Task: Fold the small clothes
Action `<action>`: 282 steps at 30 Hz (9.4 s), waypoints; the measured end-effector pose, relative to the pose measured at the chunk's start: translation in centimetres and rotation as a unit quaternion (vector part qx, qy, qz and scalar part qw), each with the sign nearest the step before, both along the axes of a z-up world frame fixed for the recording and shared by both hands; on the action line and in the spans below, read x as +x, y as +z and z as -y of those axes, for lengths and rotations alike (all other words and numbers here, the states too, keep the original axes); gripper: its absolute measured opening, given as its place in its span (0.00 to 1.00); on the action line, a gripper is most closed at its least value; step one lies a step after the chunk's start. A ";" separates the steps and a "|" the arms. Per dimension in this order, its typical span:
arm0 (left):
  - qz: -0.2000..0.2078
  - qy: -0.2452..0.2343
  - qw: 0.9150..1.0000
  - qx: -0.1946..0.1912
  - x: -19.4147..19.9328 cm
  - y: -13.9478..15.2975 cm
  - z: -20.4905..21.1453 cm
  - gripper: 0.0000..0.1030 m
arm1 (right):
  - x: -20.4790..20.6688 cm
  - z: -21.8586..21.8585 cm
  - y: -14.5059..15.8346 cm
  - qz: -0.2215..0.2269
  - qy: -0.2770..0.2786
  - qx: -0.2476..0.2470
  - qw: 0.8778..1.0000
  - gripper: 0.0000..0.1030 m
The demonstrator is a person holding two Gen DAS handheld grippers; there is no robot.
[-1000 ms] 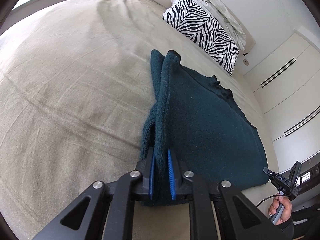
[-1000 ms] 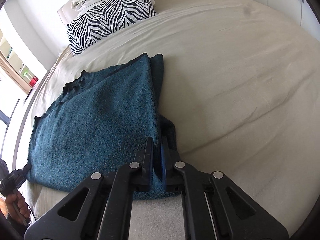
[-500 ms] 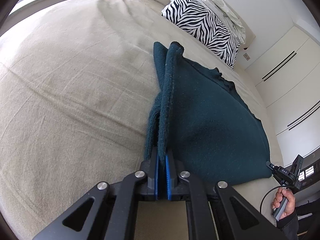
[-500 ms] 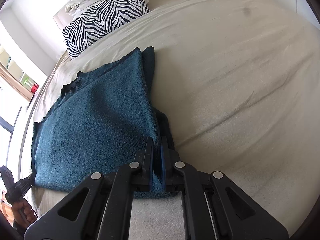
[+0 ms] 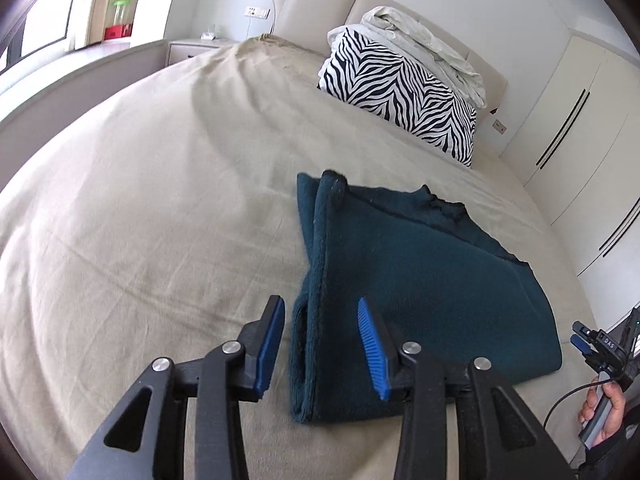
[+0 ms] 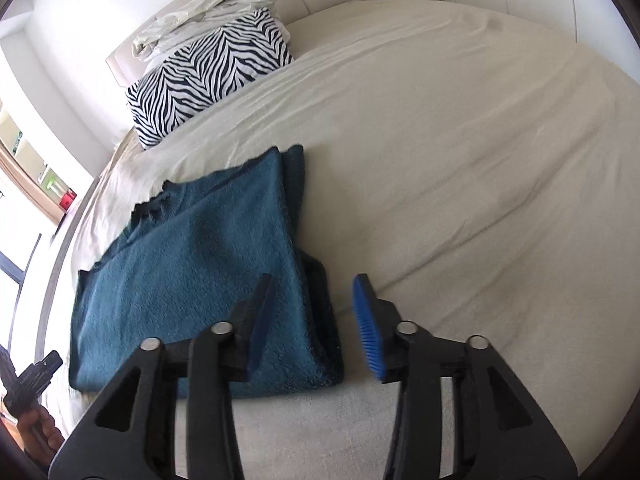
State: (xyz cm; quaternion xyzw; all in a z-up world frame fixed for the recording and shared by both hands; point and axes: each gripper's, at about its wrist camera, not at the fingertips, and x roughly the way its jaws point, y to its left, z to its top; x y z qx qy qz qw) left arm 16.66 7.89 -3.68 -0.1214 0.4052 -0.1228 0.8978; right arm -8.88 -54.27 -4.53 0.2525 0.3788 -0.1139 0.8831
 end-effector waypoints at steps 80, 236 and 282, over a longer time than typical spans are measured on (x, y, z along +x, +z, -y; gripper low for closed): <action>-0.016 -0.058 0.997 0.046 -0.9 -3.9 6.4 0.48 | 4.0 -11.4 -1.9 0.059 0.096 0.240 0.964 0.47; -0.011 -0.233 0.972 -0.028 5.6 2.5 28.3 0.53 | 10.6 8.5 -2.5 -0.074 0.115 0.219 0.966 0.25; -0.037 -0.156 0.987 -0.006 4.3 -0.7 23.1 0.68 | 3.3 7.3 0.6 0.019 0.131 0.189 0.973 0.66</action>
